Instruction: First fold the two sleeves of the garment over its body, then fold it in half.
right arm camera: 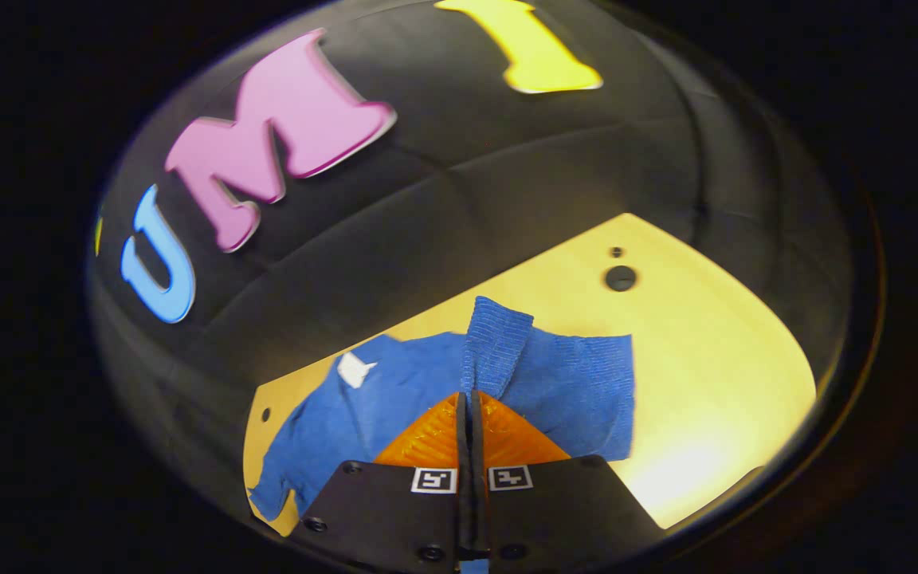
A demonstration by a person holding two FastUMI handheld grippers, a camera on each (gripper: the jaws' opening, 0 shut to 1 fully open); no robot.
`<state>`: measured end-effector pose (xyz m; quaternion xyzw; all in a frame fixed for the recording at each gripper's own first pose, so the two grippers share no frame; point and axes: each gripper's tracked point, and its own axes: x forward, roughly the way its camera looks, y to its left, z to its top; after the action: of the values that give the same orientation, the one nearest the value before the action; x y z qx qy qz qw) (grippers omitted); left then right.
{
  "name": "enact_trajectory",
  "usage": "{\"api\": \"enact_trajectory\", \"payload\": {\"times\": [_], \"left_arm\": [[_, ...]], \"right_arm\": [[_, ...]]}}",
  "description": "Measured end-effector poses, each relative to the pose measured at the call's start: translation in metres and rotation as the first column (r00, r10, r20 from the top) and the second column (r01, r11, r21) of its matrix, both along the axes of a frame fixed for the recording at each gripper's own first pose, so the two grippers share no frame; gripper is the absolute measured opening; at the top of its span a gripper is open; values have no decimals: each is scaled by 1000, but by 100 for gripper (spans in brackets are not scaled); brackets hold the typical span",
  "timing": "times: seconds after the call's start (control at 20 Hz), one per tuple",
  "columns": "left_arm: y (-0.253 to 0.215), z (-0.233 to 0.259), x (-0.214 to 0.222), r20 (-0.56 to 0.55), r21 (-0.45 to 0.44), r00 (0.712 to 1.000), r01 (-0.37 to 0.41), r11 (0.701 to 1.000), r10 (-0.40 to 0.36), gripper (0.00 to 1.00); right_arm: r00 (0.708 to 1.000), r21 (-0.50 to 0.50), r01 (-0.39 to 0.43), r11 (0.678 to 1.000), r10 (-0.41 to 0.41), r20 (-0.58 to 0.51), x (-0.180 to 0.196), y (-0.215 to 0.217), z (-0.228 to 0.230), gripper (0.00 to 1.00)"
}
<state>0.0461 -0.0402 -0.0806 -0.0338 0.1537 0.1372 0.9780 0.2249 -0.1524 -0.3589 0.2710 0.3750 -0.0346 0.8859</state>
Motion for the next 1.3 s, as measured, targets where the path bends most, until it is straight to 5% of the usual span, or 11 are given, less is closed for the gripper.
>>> {"api": "enact_trajectory", "payload": {"times": [0.3,0.6,0.65,0.9,0.95,1.0,1.15,1.3], "left_arm": [[85,-12,-53,-24,-40,986,-163,986,162,83],[169,-29,-102,-53,-33,959,-280,959,278,83],[181,-33,-109,-62,-39,954,-296,954,293,83],[224,-59,-128,-91,-47,938,-339,939,334,83],[234,-65,-128,-98,-50,934,-350,935,344,83],[244,-72,-125,-105,-61,930,-359,931,352,83],[267,-113,-109,-141,-138,938,-336,932,317,83],[298,-173,-103,-295,-161,911,-344,925,288,86]], "right_arm": [[966,51,-260,964,260,0,13,209,-3,0],[954,136,-269,953,284,-101,3,336,-54,1],[956,153,-242,958,262,-132,-2,341,-64,5],[968,41,-220,975,223,-119,-1,324,-69,82],[971,8,-220,975,220,-92,3,315,-58,83],[974,-20,-218,976,217,-59,4,306,-46,97],[972,-112,-223,968,229,45,3,268,6,97],[950,-260,-233,937,277,147,-12,225,58,97]]}}
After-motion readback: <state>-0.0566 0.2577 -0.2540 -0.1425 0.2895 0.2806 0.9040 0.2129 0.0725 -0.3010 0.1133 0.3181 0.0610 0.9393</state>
